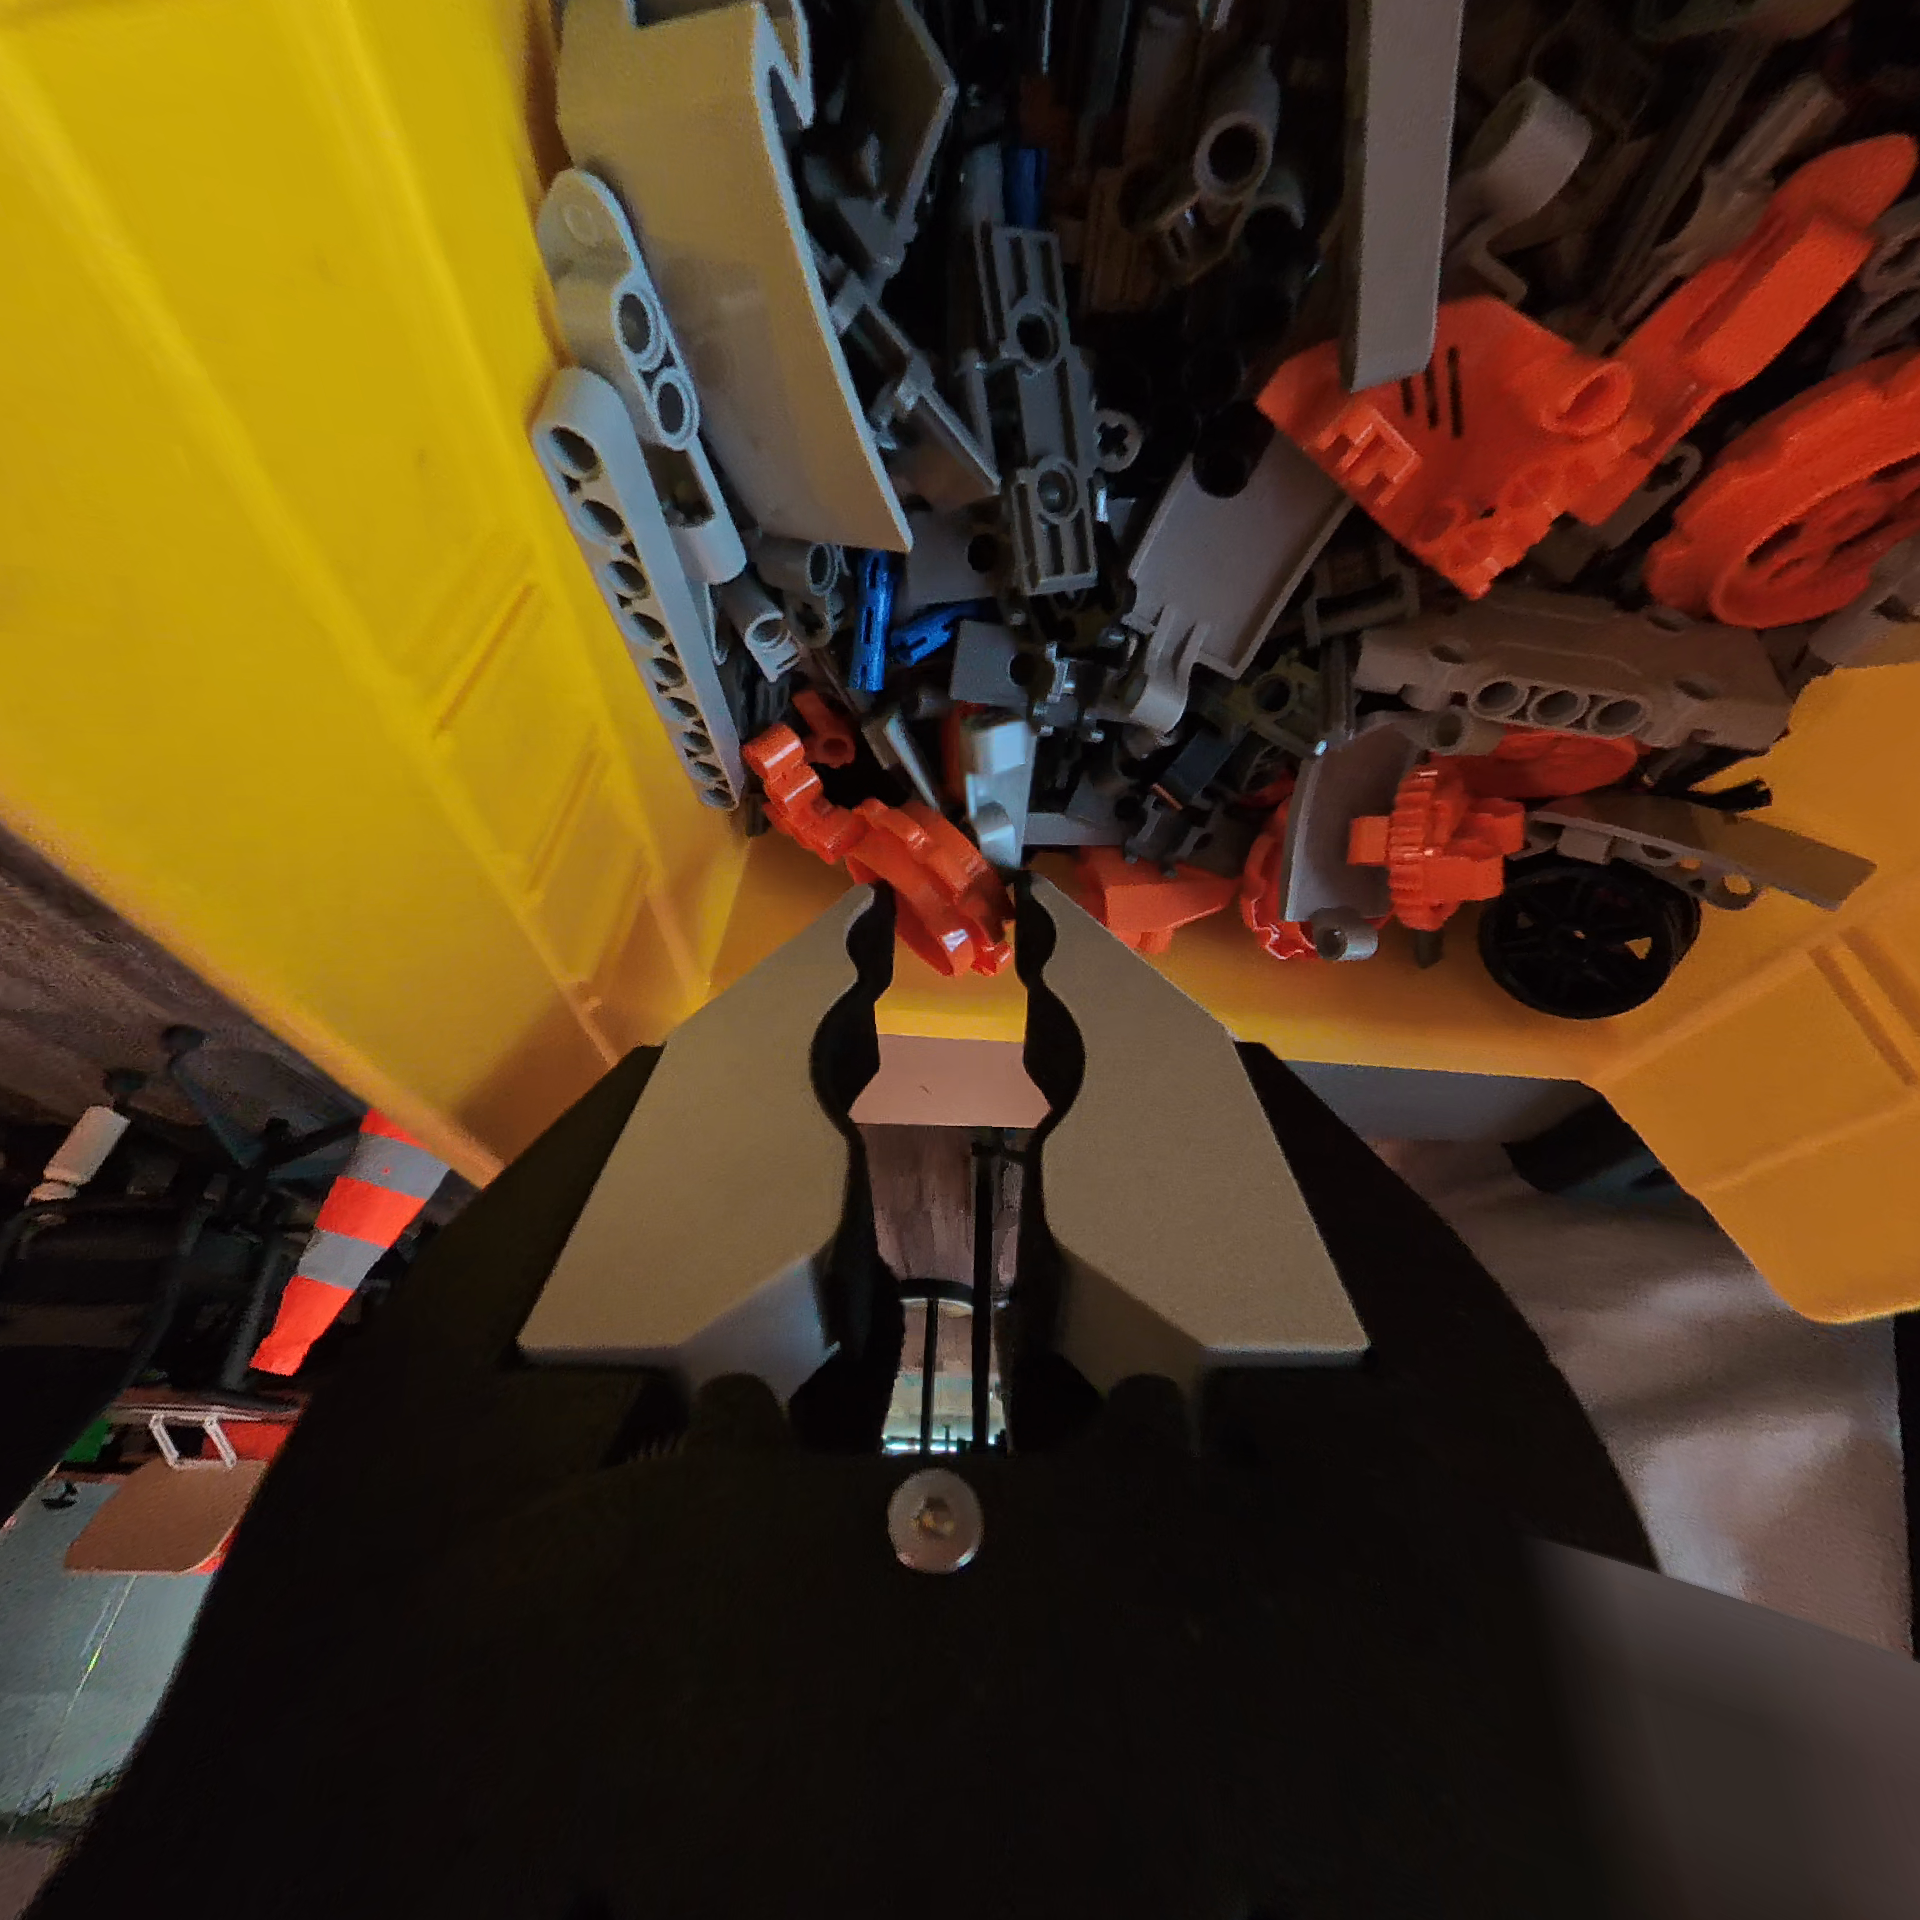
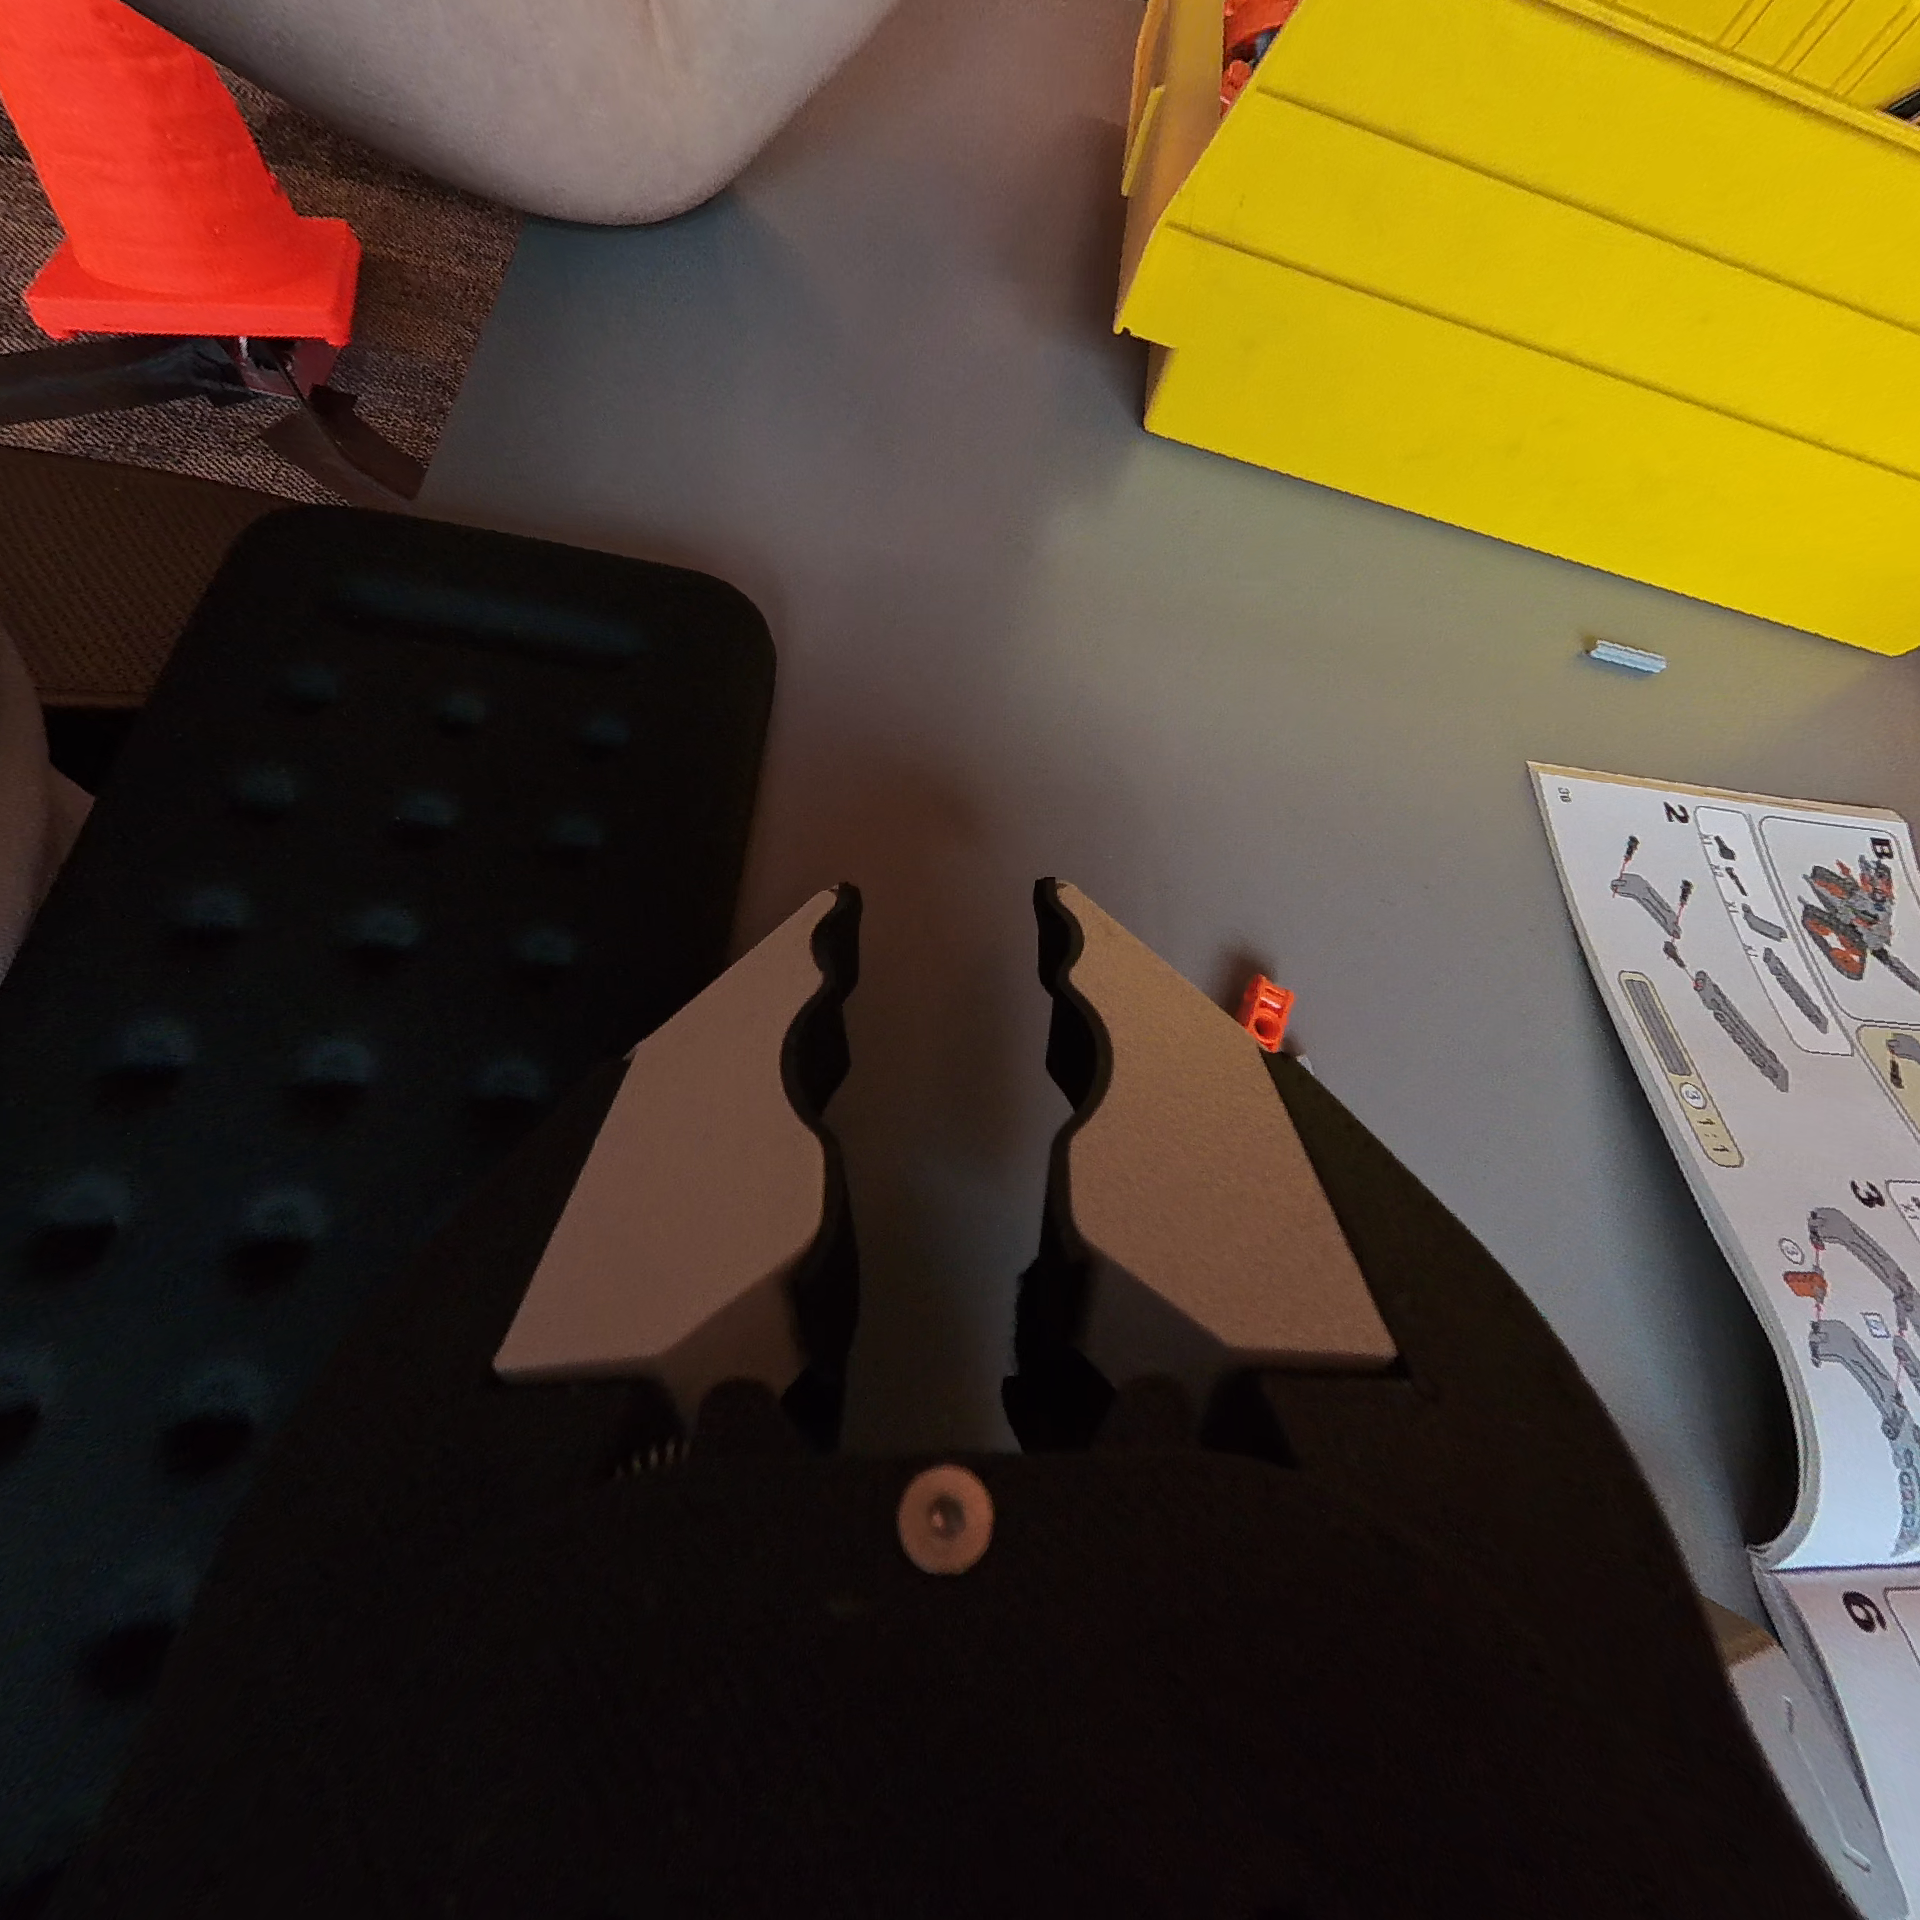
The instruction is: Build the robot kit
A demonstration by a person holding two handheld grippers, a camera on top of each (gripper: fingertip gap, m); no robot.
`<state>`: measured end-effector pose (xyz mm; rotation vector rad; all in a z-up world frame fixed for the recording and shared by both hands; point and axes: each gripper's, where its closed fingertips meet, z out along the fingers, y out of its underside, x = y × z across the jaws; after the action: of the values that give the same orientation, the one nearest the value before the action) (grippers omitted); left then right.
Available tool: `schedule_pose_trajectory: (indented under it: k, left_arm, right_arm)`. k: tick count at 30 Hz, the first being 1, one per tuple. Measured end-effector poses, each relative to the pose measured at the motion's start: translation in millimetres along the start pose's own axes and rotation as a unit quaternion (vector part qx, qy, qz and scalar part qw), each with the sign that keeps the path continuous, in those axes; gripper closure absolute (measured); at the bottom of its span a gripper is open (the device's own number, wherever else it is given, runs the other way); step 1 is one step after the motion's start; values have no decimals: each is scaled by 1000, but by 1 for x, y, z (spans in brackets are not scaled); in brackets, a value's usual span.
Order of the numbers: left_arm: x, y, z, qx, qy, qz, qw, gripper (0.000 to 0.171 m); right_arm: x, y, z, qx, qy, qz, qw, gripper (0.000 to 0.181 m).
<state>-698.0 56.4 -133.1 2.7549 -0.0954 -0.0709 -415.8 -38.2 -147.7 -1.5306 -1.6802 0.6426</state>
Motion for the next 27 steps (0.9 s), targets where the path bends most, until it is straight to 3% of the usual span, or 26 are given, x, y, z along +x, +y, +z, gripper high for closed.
schedule_pose_trajectory:
  k: [10,17,20,23,27]
  left_arm:
    - [-11,0,-21,69,-27,13,997,154]
    - [-4,-3,-54,161,-53,26,985,155]
    - [13,-18,-83,245,-52,61,966,158]
    - [47,-43,-108,318,-6,124,940,158]
    - [82,-70,-105,320,40,205,924,158]
  right_arm:
    - [-1,1,1,-4,-3,-1,1000,147]
    - [-2,2,2,-6,-6,-3,1000,147]
    - [-2,3,2,-6,-7,-2,1000,147]
    - [-3,3,2,-8,-7,-3,1000,147]
    - [-3,4,3,-10,-8,-5,1000,147]
